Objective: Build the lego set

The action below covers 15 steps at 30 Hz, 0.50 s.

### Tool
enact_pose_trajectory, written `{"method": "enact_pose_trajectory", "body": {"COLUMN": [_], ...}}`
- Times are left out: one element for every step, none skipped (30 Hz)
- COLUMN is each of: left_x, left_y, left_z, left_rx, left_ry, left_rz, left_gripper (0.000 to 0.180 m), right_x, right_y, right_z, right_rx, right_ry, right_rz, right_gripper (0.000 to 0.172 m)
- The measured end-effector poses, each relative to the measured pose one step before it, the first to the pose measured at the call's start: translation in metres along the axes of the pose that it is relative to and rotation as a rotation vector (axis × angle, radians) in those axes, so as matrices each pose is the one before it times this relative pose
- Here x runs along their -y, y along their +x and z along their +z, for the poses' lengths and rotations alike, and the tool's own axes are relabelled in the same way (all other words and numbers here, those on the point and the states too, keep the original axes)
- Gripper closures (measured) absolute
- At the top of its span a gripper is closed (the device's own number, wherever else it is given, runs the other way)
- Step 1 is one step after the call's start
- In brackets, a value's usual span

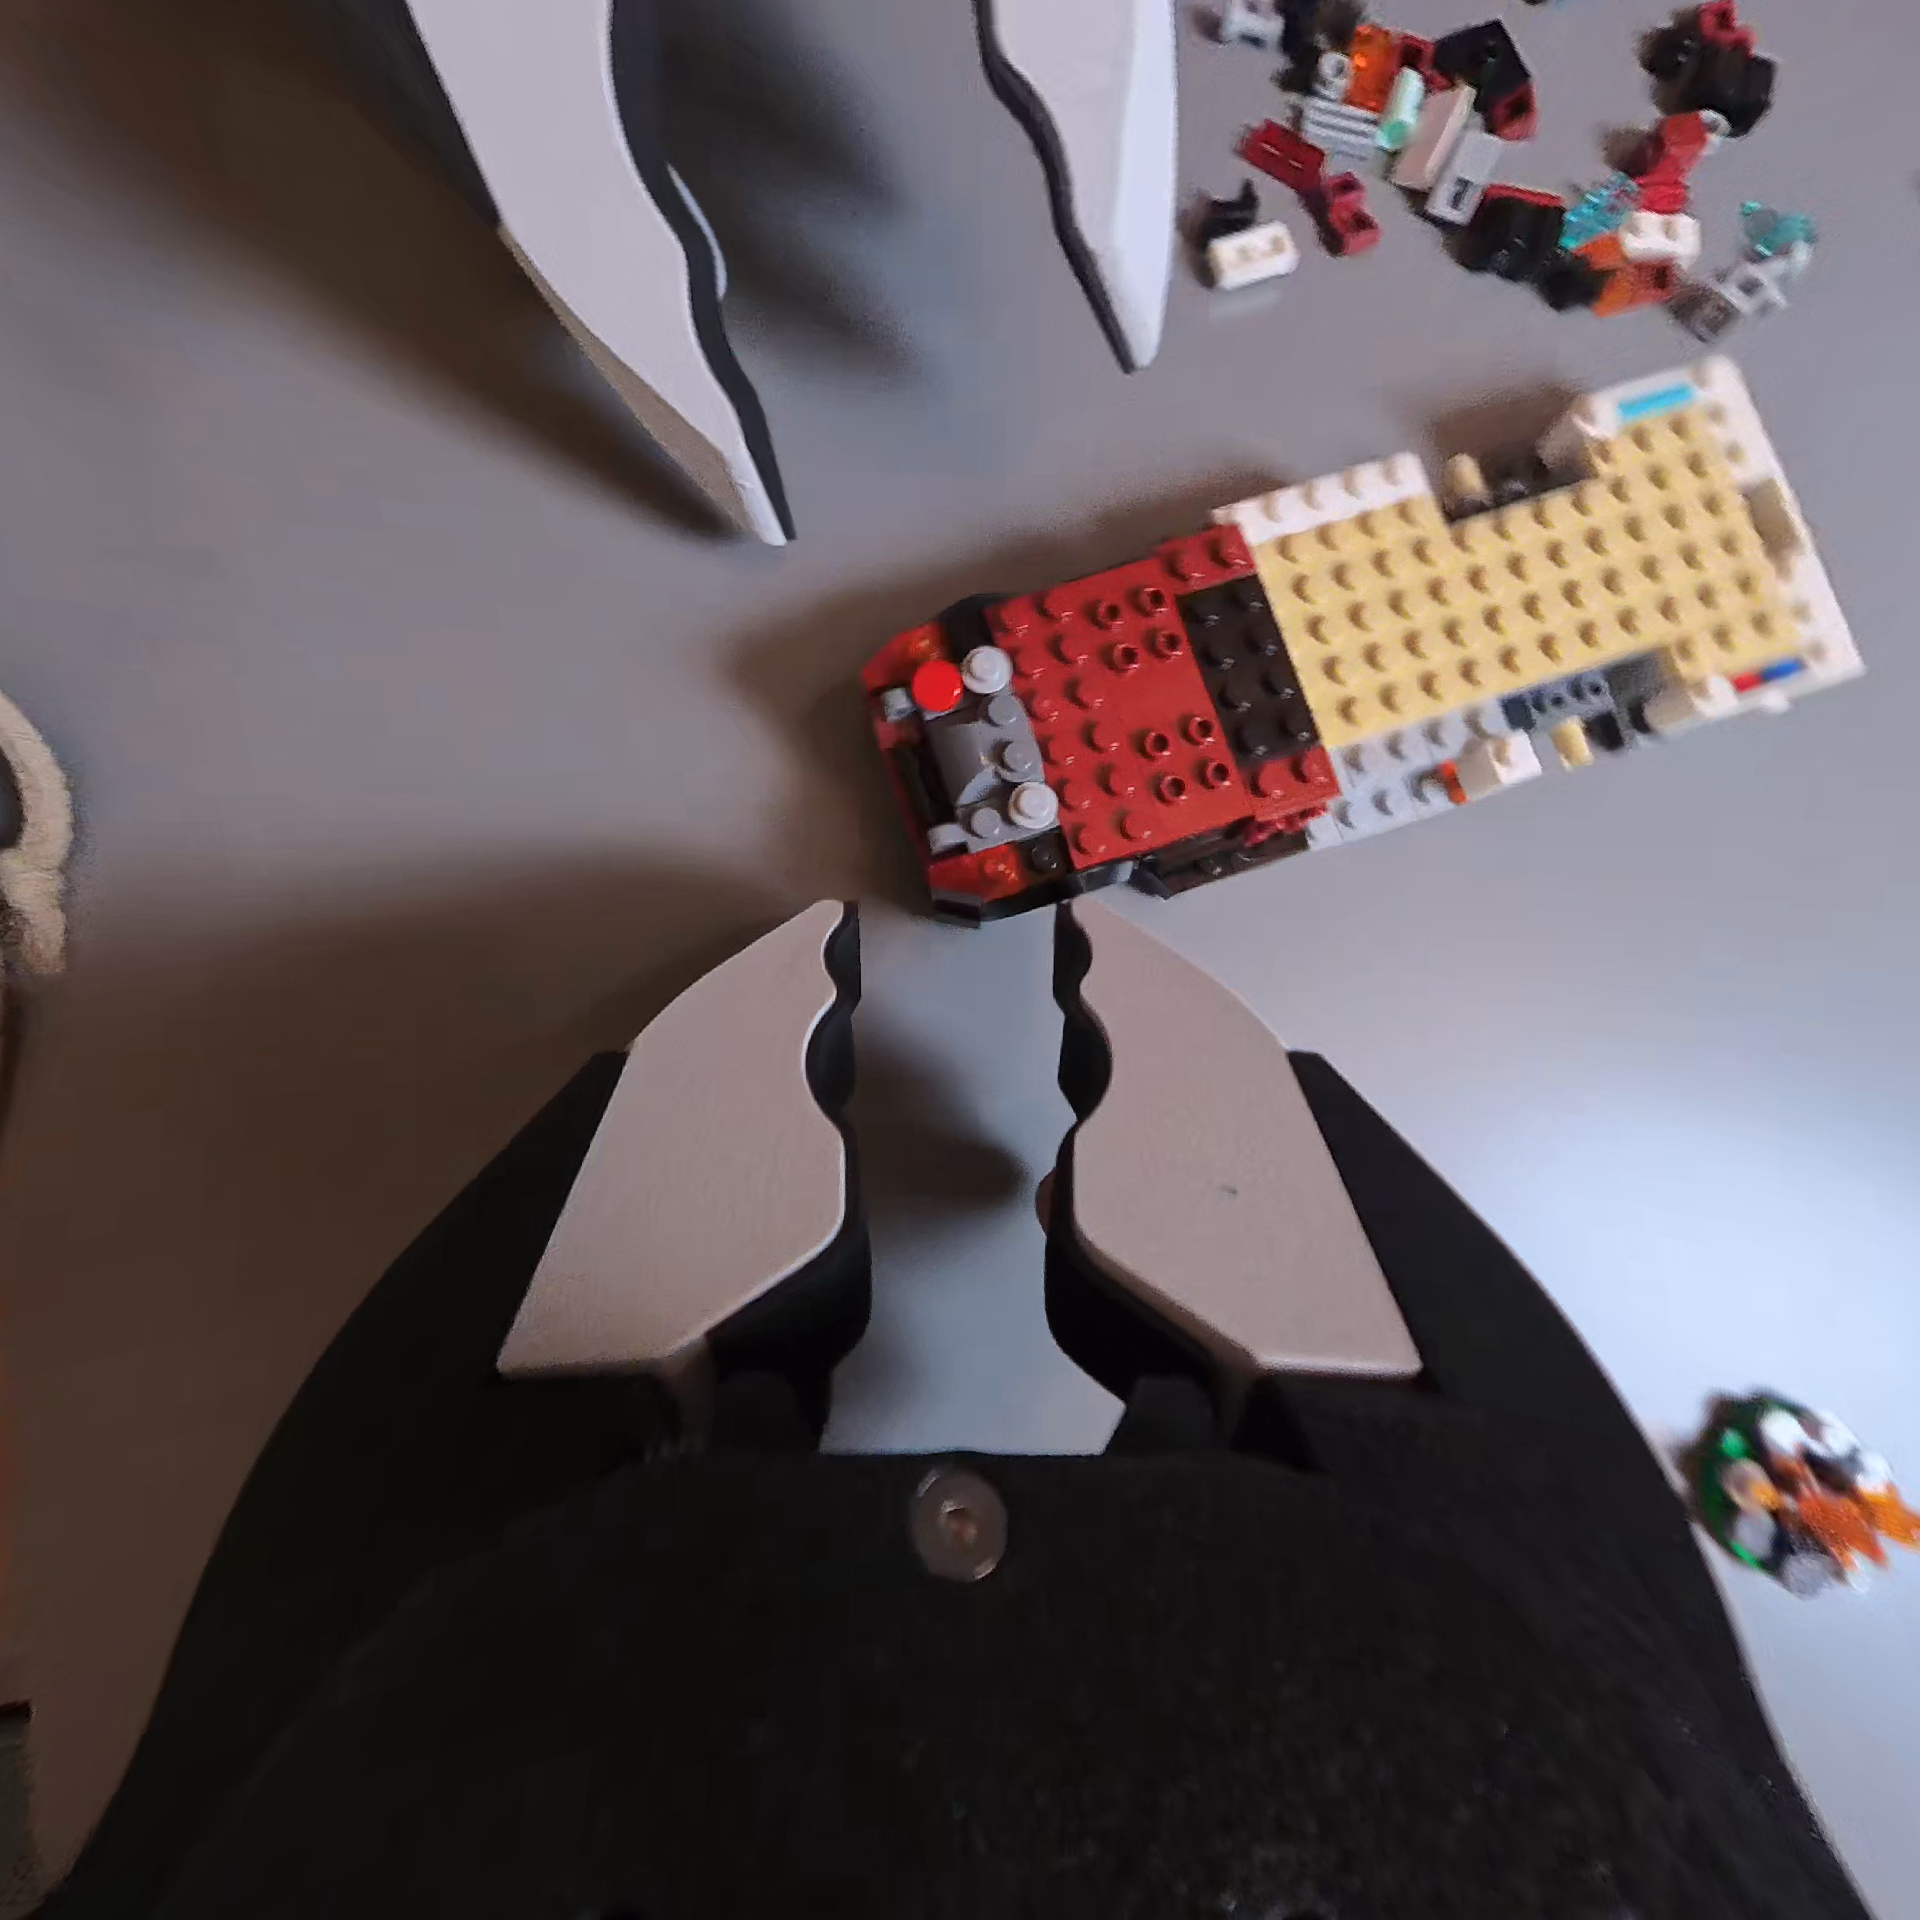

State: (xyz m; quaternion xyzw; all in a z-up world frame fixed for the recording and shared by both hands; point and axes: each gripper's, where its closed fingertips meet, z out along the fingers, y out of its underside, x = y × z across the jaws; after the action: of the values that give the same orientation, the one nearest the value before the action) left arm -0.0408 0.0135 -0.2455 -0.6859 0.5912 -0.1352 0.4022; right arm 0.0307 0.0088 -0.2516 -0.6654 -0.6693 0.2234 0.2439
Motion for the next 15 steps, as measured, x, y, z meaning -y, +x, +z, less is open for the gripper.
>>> {"method": "enact_pose_trajectory", "body": {"left_x": [-0.00396,-0.00250,-0.00131,-0.00054,0.00048,0.00025,-0.00103,-0.00113,-0.00085,-0.00051,-0.00051,-0.00103,-0.00086,-0.00063,-0.00091], "left_y": [0.00266,0.00202,0.00271,0.00315,0.00249,0.00097,-0.00005,-0.00077,0.00017,0.00015,-0.00152,-0.00173,-0.00134,-0.00101,-0.00071], "left_z": [-0.00366,-0.00387,-0.00359,-0.00285,-0.00202,-0.00125,-0.00049,0.00015,0.00075,0.00099,0.00092,0.00065,0.00036,0.00003,0.00006], "left_rx": [-0.0078,-0.0039,-0.0108,-0.0164,-0.0095,0.0020,0.0104,0.0142,0.0063,0.0010,0.0061,0.0043,-0.0007,-0.0024,-0.0050], "left_ry": [-0.0068,0.0006,0.0030,0.0035,0.0087,0.0065,-0.0042,-0.0069,-0.0050,-0.0016,-0.0004,-0.0025,0.0009,0.0059,0.0067], "left_rz": [-0.0437,-0.0357,-0.0403,-0.0484,-0.0441,-0.0266,-0.0099,0.0018,0.0058,0.0046,0.0021,-0.0041,-0.0092,-0.0103,-0.0082], "left_gripper": [0.114,0.114,0.114,0.113,0.112,0.113,0.113,0.113,0.113,0.113,0.113,0.113,0.114,0.115,0.117], "right_x": [0.00593,0.00811,0.00863,0.00669,0.00479,0.00429,0.00343,0.00187,-0.00115,-0.00319,-0.00228,-0.00064,-0.00124,-0.00295,-0.00482], "right_y": [-0.00994,-0.01220,-0.01088,-0.00578,-0.00072,0.00426,0.00892,0.01176,0.01370,0.01318,0.00939,0.00683,0.00515,0.00431,0.00447], "right_z": [0.00344,0.00353,0.00333,0.00233,0.00026,-0.00249,-0.00413,-0.00447,-0.00299,-0.00085,0.00139,0.00294,0.00401,0.00473,0.00444], "right_rx": [0.0378,0.0529,0.0507,0.0331,0.0195,0.0061,-0.0056,-0.0115,-0.0200,-0.0207,-0.0016,0.0144,0.0250,0.0269,0.0227], "right_ry": [0.0184,0.0325,0.0340,0.0193,0.0068,0.0063,0.0019,-0.0103,-0.0354,-0.0572,-0.0523,-0.0406,-0.0415,-0.0484,-0.0553], "right_rz": [-0.0271,-0.0354,-0.0362,-0.0330,-0.0314,-0.0284,-0.0256,-0.0308,-0.0463,-0.0697,-0.0787,-0.0684,-0.0620,-0.0639,-0.0669], "right_gripper": [0.137,0.139,0.139,0.139,0.138,0.137,0.135,0.131,0.123,0.115,0.107,0.101,0.096,0.091,0.086]}}
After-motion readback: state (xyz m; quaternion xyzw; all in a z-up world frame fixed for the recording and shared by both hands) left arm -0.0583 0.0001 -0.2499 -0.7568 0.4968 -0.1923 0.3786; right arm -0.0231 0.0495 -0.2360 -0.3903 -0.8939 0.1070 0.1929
